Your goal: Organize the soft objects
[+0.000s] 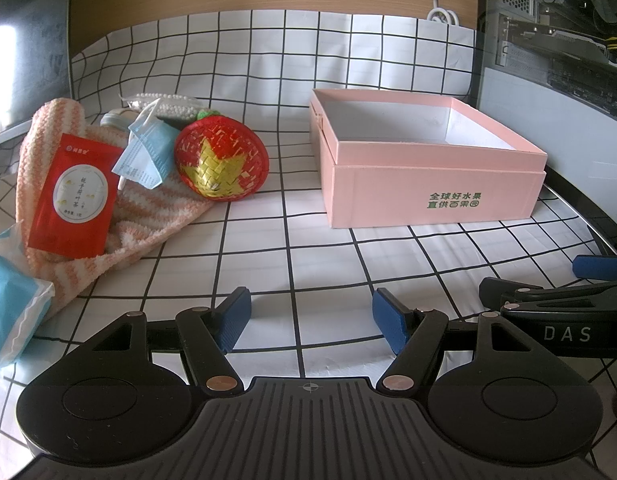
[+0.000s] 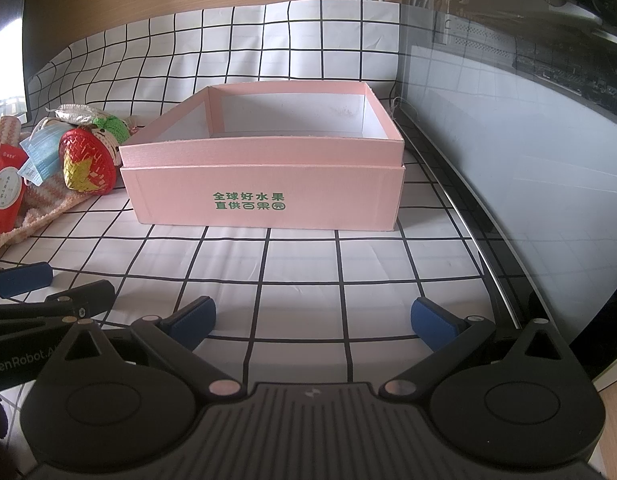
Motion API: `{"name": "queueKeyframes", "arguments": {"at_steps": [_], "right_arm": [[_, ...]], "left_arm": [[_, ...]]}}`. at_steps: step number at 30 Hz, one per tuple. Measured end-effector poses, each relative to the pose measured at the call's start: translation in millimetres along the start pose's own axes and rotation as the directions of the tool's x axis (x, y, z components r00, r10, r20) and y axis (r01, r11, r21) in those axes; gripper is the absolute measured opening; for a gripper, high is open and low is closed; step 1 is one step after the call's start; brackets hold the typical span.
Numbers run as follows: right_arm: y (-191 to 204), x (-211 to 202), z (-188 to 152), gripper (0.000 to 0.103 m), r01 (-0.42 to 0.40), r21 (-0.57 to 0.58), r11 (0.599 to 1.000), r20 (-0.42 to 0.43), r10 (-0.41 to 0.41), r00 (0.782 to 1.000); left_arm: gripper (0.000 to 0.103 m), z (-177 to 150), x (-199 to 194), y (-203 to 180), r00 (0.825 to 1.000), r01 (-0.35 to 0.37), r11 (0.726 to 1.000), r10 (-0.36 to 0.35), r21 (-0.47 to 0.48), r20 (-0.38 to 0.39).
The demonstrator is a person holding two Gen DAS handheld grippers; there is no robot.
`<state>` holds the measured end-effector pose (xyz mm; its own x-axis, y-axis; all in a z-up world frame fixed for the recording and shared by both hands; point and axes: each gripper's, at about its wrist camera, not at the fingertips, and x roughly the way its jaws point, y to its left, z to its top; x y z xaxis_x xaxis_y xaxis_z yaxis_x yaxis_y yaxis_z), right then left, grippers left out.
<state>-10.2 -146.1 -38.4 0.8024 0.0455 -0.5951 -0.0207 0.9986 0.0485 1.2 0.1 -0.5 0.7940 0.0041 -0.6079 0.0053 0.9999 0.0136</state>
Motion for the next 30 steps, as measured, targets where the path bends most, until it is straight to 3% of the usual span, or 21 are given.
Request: {"name": "queueKeyframes", "arguments": {"at_steps": [16,19,22,26,28,30], "right_arm": [[-0.6,1.7,-2.1,0.103,-0.002,0.001,1.0,0.001,0.002,1.0],[-6.6,2.4,-1.0,0.103,-0.027,-0.017,0.999,-0.011,0.027,1.0],[-13.5,4.1,7.4,0.103,-0.074,0.013,0.997,-0.058,0.075,0.996],[-5.2,7.8,11.7,0.103,-0.042,-0.031,0.999,-0.114,0.038,0.993],[-2.3,9.2,13.1,0.103,-0.024,-0.023,0.999,-0.123,0.021,0.992],[-2.0,11.3,16.4,0.103,-0.022,-0.022,1.0,-0.145,0.019,0.989]], "left_arm": [[0.074,-0.1,-0.1,-0.4,1.0,-0.004,1.0,0.004,0.005,0.001],[0.069,-1.0,-1.8,-1.9,1.0,-0.028,0.999,0.028,0.037,0.009],[0.068,-0.7,-1.9,6.0,0.999,0.035,0.999,-0.035,0.023,-0.004],[0.068,6.2,-23.2,39.4,0.991,0.131,0.991,-0.131,0.014,-0.016],[0.068,12.1,-46.1,71.0,0.993,0.115,0.993,-0.115,-0.036,0.001],[0.068,19.0,-66.5,112.1,0.998,0.052,0.991,-0.055,-0.125,-0.019]]}}
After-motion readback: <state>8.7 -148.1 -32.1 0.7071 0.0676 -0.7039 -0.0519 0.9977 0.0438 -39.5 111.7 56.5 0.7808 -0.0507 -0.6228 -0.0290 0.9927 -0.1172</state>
